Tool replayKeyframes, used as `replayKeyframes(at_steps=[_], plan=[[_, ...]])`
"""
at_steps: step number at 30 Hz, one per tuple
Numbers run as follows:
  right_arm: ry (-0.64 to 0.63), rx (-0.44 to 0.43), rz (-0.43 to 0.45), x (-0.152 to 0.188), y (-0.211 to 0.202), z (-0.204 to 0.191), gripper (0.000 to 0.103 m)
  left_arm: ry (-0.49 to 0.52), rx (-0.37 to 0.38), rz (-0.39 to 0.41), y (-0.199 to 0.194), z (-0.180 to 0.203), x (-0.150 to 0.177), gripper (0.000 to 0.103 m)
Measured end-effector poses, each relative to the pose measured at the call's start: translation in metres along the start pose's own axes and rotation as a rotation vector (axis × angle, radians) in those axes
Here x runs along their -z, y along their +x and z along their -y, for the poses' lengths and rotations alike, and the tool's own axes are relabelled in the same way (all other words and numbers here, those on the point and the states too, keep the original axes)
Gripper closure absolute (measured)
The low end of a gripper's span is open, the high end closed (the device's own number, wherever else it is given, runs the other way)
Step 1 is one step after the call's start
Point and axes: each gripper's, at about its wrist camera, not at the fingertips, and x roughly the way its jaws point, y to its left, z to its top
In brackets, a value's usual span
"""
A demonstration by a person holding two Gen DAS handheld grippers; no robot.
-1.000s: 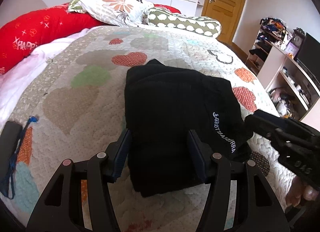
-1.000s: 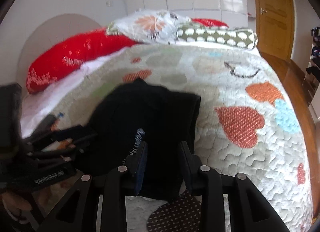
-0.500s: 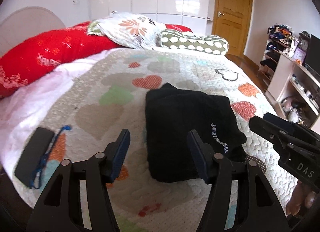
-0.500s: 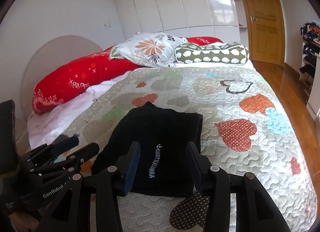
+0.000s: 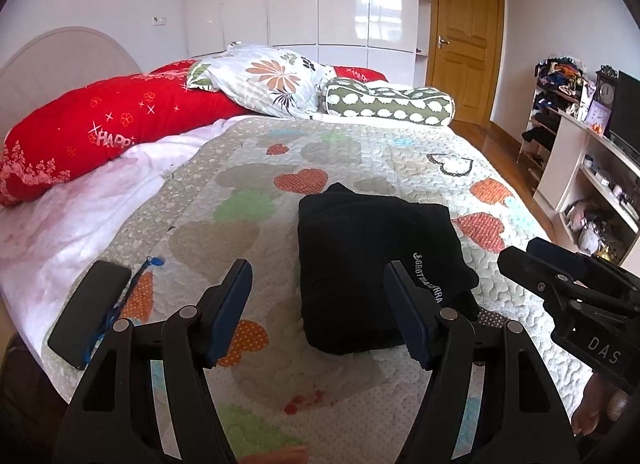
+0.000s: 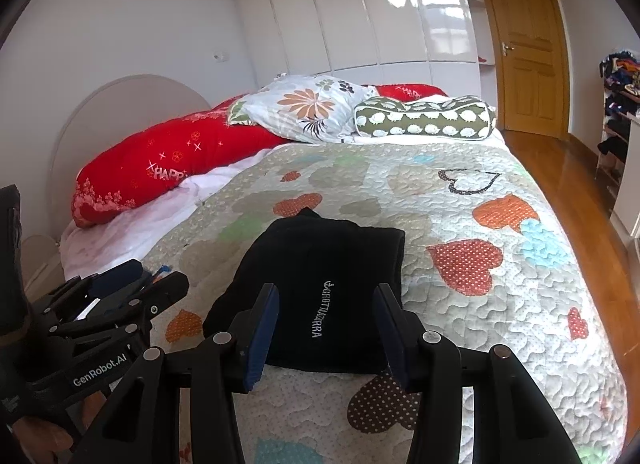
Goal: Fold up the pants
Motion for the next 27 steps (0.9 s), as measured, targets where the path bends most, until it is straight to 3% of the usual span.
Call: replayKeyframes(at_steps=[27], plan=[[0.004, -0.007, -0.018, 0.0032, -0.0052, -0.0069, 0.055, -0.001, 0.014, 0.0, -0.0056, 0.0019, 0.0039, 0.034]])
